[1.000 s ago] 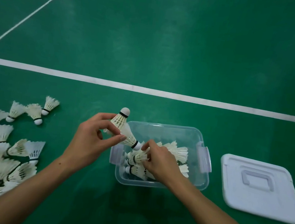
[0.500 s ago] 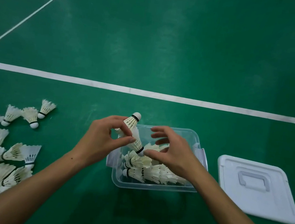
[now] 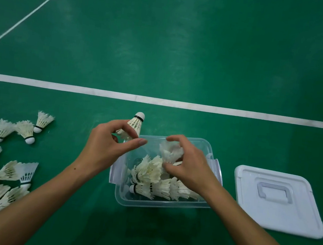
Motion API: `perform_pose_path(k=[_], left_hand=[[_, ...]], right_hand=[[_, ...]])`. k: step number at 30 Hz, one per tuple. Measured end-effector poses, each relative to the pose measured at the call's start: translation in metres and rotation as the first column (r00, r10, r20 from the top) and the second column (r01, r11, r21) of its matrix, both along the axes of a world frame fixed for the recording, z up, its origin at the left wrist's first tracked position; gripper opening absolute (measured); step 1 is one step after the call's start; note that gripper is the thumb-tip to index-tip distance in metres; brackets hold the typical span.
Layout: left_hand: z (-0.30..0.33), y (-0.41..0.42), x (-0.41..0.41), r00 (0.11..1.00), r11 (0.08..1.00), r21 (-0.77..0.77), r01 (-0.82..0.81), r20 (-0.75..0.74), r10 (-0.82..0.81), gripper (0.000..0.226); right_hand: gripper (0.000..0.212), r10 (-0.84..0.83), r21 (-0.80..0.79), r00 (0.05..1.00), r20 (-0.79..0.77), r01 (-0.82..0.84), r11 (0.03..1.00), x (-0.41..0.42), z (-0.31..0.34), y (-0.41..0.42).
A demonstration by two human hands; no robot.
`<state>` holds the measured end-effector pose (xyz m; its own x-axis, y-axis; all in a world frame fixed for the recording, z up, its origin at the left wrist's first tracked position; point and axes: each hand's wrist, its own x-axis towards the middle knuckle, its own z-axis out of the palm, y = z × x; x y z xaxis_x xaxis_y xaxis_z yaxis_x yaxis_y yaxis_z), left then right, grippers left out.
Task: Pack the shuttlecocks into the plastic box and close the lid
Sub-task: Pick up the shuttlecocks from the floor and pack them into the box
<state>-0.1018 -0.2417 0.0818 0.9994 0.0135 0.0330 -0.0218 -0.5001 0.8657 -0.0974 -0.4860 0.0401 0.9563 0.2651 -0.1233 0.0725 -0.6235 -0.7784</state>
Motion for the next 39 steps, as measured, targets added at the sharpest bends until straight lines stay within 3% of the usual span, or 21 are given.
perform_pose_path(k=[4,8,14,18,23,26,30,33,36,39], left_hand=[[-0.009,0.006,-0.004,0.999,0.999,0.037,-0.015,-0.037,0.017,0.021],[-0.016,0.006,-0.008,0.998,1.000,0.022,-0.013,-0.056,0.014,0.019],[-0.020,0.004,-0.009,0.999,1.000,0.016,-0.017,-0.037,0.017,0.018],[-0.020,0.005,-0.010,0.999,1.000,0.027,-0.007,-0.040,0.008,0.019],[-0.022,0.007,-0.010,0.998,0.999,0.029,0.022,-0.058,-0.020,0.021],[-0.022,0.007,-0.010,0.993,0.998,0.026,0.062,-0.107,-0.059,0.019],[-0.023,0.003,-0.006,0.989,0.997,0.013,0.073,-0.131,-0.071,0.018],[-0.022,-0.008,-0.005,0.983,0.993,-0.111,0.036,-0.176,-0.055,0.024],[-0.015,-0.030,-0.005,0.967,0.967,-0.253,-0.045,-0.254,-0.022,0.038],[-0.011,-0.050,-0.004,0.946,0.880,-0.457,-0.129,-0.324,-0.030,0.057]], right_hand=[[0.064,-0.110,0.017,0.983,-0.150,0.113,0.993,-0.010,-0.015,-0.011],[0.062,-0.198,0.073,0.956,-0.214,0.218,0.973,-0.017,-0.027,-0.001],[0.067,-0.218,0.041,0.948,-0.232,0.234,0.971,-0.018,-0.049,0.017],[0.067,-0.194,-0.031,0.950,-0.244,0.193,0.981,-0.015,-0.057,0.026],[0.069,-0.092,-0.287,0.975,-0.201,0.031,0.957,-0.014,-0.055,0.035],[0.069,-0.031,-0.323,0.975,-0.220,-0.042,0.945,-0.012,-0.051,0.037],[0.075,0.050,-0.262,0.967,-0.248,-0.116,0.958,-0.010,-0.035,0.021],[0.076,-0.007,-0.258,0.991,-0.135,-0.029,0.966,-0.013,-0.016,0.006],[0.064,-0.067,-0.046,0.997,-0.039,0.065,0.997,-0.018,-0.001,0.009],[0.041,-0.142,0.192,0.989,0.027,0.135,0.972,-0.017,0.004,0.022]])
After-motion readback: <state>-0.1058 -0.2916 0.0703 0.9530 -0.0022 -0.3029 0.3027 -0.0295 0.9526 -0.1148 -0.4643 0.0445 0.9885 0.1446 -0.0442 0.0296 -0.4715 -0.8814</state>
